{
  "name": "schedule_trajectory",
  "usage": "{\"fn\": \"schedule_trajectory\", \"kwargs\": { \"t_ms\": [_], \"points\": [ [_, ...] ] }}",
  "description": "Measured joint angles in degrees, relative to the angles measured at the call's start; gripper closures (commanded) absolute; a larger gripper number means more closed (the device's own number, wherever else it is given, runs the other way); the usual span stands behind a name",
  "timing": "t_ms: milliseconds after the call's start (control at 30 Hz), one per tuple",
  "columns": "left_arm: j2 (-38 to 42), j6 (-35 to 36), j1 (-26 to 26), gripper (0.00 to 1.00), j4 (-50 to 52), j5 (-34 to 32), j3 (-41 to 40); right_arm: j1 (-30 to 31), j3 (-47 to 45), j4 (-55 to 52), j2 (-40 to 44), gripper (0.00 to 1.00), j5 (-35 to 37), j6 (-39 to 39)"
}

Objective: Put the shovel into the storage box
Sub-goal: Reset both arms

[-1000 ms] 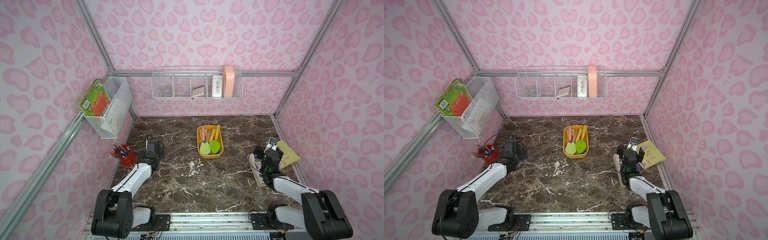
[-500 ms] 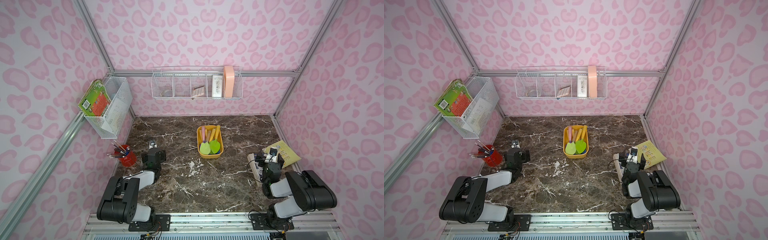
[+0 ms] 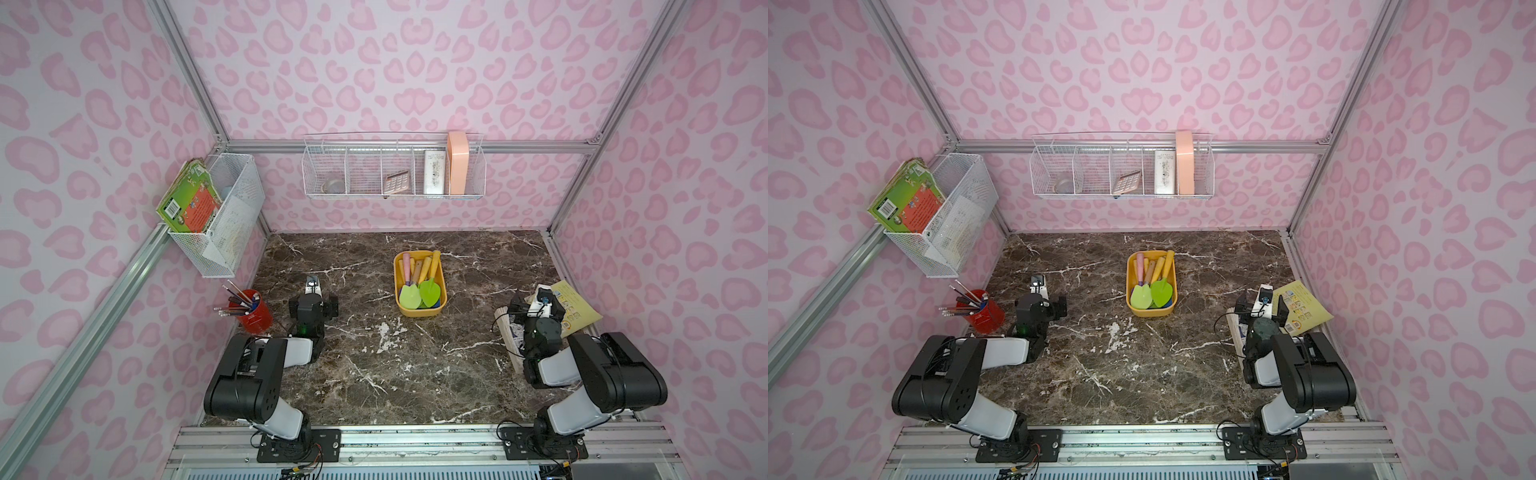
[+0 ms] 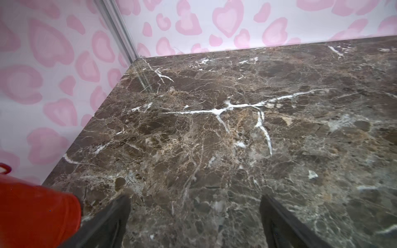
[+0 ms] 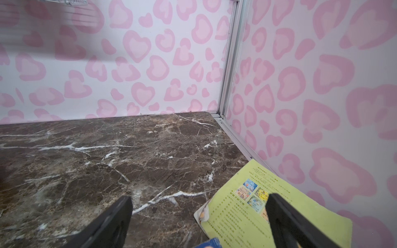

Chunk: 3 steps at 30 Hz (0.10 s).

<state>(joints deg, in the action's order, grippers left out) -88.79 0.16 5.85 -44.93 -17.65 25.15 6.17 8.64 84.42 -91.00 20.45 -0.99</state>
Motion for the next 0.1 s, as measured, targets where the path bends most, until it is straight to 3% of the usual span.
{"fn": "schedule_trajectory", "kwargs": {
  "t_ms": [100],
  "points": [
    [0.0,0.0,-0.11,0.01,0.09,0.15,0.0,0.02,0.24,-0.15,-0.07,0.0,-0.37,0.42]
  ]
}}
